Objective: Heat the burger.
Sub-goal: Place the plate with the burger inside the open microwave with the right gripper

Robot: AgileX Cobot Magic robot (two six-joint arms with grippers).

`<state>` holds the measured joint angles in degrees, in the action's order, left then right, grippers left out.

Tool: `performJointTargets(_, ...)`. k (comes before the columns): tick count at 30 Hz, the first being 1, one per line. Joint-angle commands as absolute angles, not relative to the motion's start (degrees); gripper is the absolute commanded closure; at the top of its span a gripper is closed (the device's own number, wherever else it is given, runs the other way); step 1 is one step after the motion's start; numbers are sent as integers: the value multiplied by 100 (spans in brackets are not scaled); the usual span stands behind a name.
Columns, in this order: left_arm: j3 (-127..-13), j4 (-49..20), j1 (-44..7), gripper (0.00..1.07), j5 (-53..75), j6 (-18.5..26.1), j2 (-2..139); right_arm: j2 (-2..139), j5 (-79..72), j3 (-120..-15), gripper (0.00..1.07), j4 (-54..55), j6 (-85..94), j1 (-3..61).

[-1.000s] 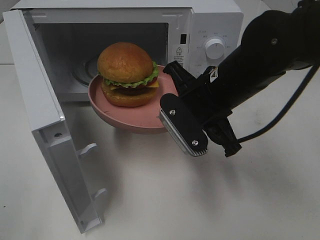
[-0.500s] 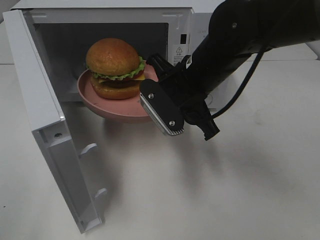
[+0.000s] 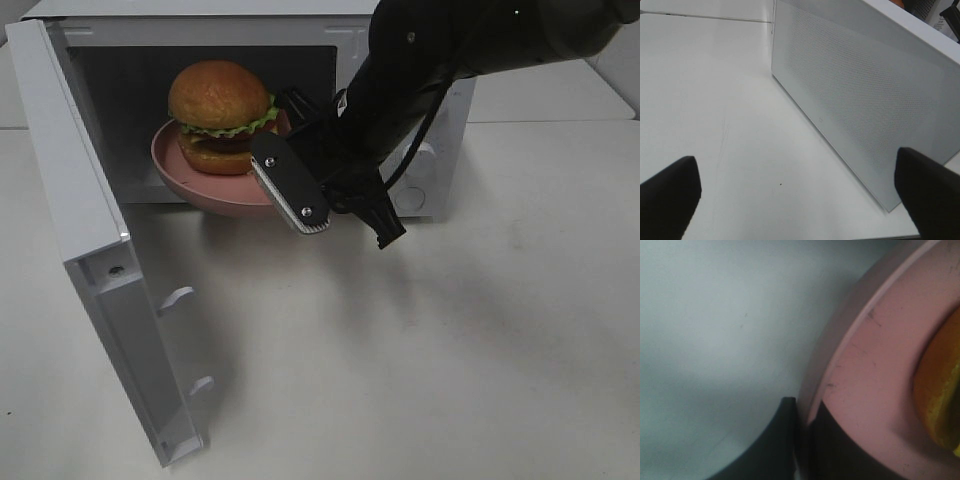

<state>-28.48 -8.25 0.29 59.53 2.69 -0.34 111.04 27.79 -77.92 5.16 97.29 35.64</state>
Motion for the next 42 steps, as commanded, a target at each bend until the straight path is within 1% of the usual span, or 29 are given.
performJointTargets(1,-2836,-859,11,9,5924,264,-143,11276,2630,-8216,107,498,9660,3558)
performJointTargets(8,-2836,-859,11,9,5924,264,-143,11631,2802,-8715,107,458,9591,3558)
performJointTargets(12,-2836,-859,11,9,5924,264,-143,11940,3008,-9162,107,201,9351,3558)
performJointTargets(15,-2836,-859,11,9,5924,264,-143,11981,3008,-9236,107,155,9316,3558)
performJointTargets(17,-2836,-859,11,9,5924,264,-143,12158,3008,-9517,107,52,9207,3558)
performJointTargets(24,-2836,-859,11,9,5924,264,-143,12445,3042,-9964,107,40,9013,3558)
performJointTargets(28,-2836,-859,11,9,5924,264,-143,12702,3088,-10359,107,-160,8715,3558)
performJointTargets(36,-2836,-859,11,9,5924,264,-143,13058,3094,-10840,107,-527,8291,3558)
performJointTargets(42,-2836,-859,11,9,5924,264,-143,13338,3174,-11150,107,-573,8170,3558)
